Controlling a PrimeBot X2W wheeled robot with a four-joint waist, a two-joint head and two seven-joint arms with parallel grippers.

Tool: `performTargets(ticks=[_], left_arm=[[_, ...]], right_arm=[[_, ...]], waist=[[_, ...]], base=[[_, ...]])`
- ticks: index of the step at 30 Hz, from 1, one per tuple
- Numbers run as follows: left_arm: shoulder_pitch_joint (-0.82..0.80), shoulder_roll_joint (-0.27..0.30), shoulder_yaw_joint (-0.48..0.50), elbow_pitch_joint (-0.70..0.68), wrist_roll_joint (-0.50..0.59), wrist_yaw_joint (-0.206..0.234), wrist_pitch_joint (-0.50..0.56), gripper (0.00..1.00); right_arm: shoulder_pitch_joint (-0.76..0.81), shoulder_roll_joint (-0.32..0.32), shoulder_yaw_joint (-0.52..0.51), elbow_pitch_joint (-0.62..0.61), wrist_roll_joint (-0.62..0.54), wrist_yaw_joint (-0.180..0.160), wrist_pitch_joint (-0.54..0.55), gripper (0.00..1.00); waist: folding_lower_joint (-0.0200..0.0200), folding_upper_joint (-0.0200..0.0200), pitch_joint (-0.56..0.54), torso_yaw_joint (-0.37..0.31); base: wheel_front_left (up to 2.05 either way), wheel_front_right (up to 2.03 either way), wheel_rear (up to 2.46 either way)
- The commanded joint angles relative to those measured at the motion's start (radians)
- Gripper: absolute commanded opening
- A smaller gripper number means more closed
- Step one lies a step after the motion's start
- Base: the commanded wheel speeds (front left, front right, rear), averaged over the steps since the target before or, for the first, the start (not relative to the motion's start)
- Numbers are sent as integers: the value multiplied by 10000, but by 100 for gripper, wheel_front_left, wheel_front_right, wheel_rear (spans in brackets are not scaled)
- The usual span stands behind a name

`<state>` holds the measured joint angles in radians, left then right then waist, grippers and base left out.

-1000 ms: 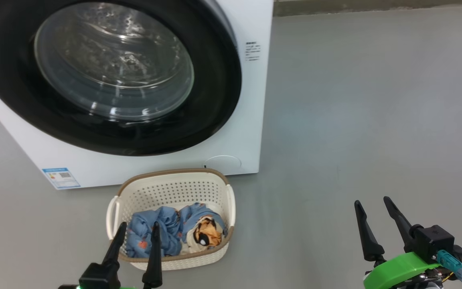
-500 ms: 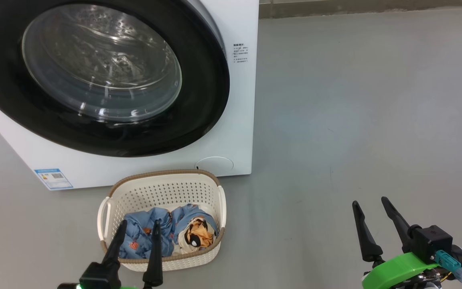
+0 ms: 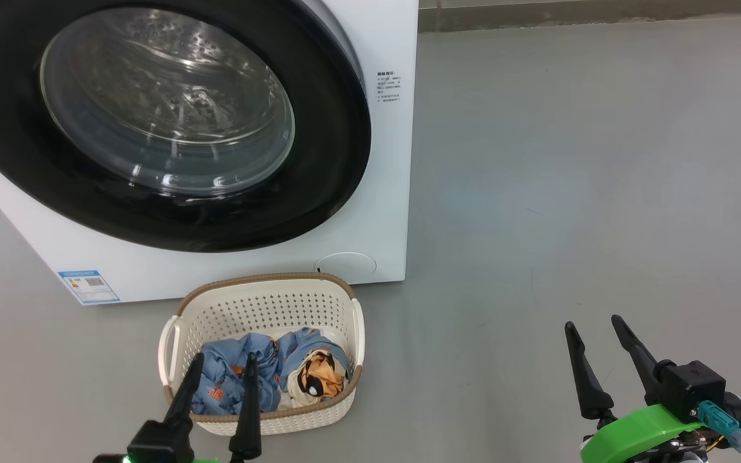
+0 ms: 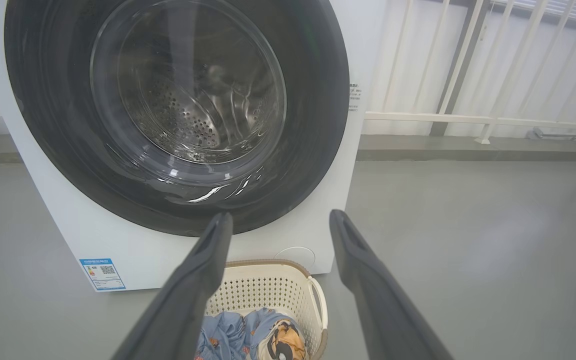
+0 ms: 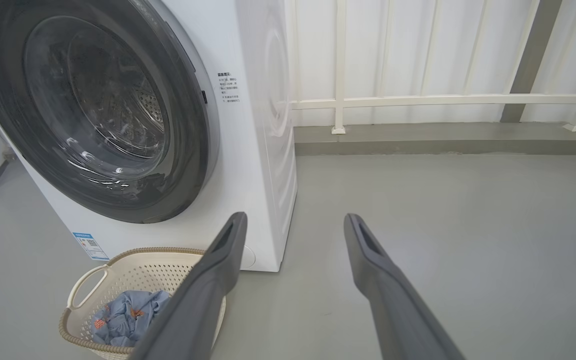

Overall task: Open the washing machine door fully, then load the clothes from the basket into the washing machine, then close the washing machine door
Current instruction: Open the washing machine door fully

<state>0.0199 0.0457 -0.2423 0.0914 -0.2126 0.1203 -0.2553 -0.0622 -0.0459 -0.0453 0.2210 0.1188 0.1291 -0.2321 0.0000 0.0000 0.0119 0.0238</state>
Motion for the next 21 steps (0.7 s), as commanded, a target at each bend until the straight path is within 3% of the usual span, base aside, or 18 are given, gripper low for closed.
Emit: performTargets(ticks=[1, 21], left_arm=[[-249, 45, 309, -201, -38, 90, -65, 100], [-180, 45, 302, -162, -80, 132, -65, 100]], right_arm=[[-333, -43, 286, -259, 23, 16, -98, 100], [-254, -43, 397, -319, 0, 16, -97, 100]], waist=[[0, 0, -10, 2], [0, 0, -36, 21]], base=[[0, 0, 0], [0, 0, 0]])
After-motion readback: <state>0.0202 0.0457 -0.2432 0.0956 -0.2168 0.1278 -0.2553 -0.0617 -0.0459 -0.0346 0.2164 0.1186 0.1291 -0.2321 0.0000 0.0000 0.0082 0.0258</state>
